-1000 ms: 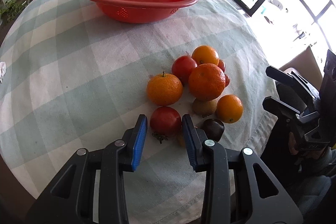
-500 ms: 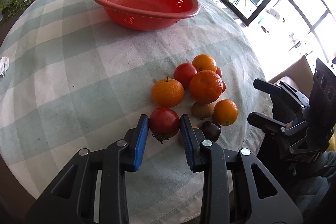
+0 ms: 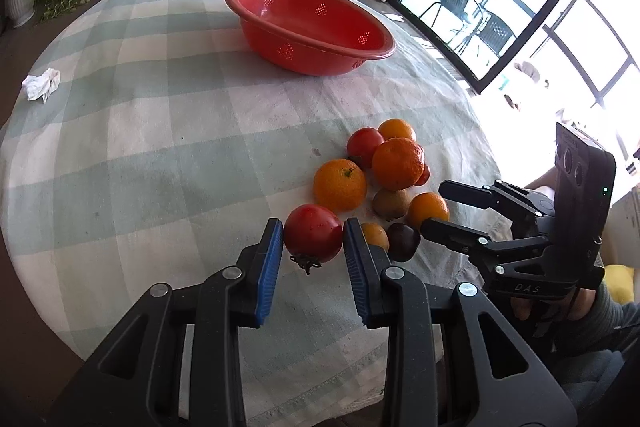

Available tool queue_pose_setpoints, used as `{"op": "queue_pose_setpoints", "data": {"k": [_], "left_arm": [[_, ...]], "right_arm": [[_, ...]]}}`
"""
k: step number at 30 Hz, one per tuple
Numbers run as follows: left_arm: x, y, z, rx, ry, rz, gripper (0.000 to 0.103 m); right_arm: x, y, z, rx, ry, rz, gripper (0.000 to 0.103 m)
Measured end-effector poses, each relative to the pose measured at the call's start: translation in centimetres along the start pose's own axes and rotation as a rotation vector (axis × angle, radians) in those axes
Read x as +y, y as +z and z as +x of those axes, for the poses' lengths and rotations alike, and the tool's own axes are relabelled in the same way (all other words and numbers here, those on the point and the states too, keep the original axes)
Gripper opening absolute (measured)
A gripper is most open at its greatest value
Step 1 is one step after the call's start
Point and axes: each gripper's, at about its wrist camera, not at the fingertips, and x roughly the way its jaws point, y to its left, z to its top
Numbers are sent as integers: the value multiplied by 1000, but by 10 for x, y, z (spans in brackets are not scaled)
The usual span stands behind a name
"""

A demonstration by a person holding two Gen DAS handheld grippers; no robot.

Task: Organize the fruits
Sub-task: 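Close the left tool on the red tomato while the right tool grasps the orange, then carry the tomato and orange over the red bowl and release both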

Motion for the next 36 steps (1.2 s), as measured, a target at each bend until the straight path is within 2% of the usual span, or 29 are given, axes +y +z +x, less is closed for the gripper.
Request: {"op": "queue_pose_setpoints", "data": {"k": [11,15,24,32,36], "left_arm": [[1,-8,-2,-22,-27,-23,29],[1,-8,-2,-23,-33,-22,29],[0,-7,-4,-35,-32,-25,29],[-1,1,-14,-66,-36,-18,29],[2,13,-21,-88,-25,-17,29]], "right_arm": [[5,4,4,9,16,-36,52],[4,5,5,17,50,-39,41],[-5,5,-3,8,101,15,41],[-28,8,-20,-38,108,86,41],[-49,14,-32,-75,77,126,41]]}}
